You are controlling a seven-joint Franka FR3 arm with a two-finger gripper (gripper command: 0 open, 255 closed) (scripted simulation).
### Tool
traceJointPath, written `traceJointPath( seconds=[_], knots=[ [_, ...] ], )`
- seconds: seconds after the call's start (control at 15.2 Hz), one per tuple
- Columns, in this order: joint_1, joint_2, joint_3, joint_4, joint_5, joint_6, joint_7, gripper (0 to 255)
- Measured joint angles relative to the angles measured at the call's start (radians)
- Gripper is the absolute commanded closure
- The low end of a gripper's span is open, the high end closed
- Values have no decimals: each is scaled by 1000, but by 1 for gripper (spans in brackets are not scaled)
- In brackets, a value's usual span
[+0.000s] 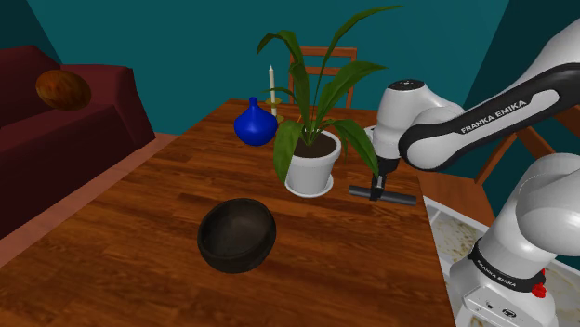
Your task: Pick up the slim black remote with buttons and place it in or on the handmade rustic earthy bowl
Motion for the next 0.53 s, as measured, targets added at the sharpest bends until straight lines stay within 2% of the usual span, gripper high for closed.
traceJointPath(
  seconds=[0.53],
  knots=[
    [5,-84,-11,43,5,-131,-12,255]
  ],
)
